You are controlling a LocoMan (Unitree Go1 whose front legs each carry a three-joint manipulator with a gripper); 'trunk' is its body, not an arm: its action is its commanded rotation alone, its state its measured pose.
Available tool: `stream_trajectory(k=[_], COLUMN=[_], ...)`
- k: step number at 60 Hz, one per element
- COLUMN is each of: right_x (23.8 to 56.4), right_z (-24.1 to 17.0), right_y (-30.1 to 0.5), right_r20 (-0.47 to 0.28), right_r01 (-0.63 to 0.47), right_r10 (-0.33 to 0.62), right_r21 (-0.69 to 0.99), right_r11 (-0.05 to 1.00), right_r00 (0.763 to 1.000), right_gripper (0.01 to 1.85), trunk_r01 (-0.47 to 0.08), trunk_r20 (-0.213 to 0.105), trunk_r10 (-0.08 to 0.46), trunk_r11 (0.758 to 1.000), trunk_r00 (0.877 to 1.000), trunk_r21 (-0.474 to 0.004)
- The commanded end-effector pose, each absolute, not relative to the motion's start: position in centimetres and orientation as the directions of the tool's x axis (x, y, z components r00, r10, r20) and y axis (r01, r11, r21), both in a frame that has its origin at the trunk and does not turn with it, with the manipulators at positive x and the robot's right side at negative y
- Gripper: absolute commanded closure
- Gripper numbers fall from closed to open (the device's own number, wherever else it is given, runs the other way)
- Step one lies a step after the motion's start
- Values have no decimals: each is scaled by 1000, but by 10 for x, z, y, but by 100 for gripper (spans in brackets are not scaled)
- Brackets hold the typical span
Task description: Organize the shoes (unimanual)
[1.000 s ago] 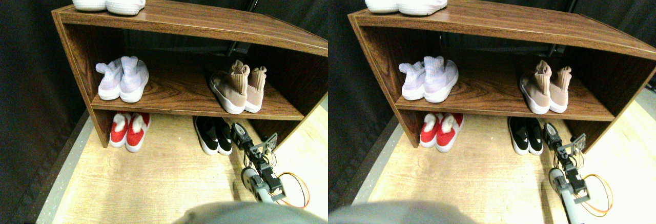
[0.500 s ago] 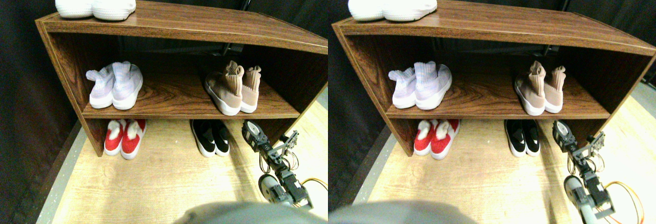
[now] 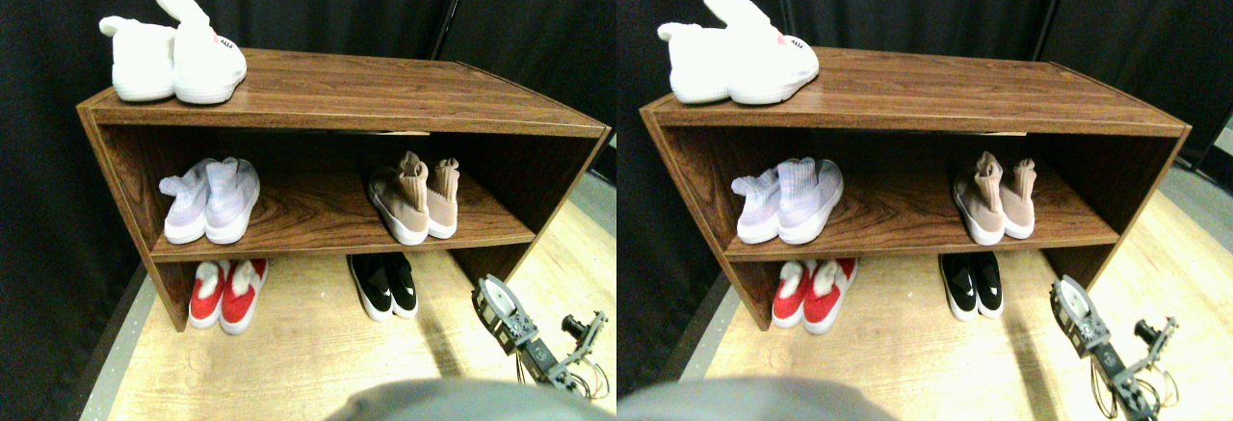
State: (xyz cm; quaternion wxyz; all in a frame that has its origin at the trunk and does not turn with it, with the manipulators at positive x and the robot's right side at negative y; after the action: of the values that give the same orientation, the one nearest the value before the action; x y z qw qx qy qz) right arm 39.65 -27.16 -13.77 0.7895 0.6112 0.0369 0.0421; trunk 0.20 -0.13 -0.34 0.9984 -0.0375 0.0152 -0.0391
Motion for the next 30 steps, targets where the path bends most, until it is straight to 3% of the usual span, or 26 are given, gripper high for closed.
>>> stream_trajectory(k=[1, 16, 30], right_x=[388, 371, 370], right_z=[-120, -96, -84], right_y=[-264, -260, -260], right_r20=[93, 184, 240], right_r01=[-136, -235, -281], right_r10=[174, 191, 163], right_r21=[957, 926, 904], right_r11=[256, 295, 322], right_r00=[980, 964, 957], right_gripper=[180, 180, 180], trunk_r01=[79, 84, 83], trunk_r20=[12, 46, 55], trunk_r10=[-79, -80, -79], trunk_r11=[994, 994, 993], trunk_r00=[997, 996, 995], trunk_r21=[-77, -76, -80])
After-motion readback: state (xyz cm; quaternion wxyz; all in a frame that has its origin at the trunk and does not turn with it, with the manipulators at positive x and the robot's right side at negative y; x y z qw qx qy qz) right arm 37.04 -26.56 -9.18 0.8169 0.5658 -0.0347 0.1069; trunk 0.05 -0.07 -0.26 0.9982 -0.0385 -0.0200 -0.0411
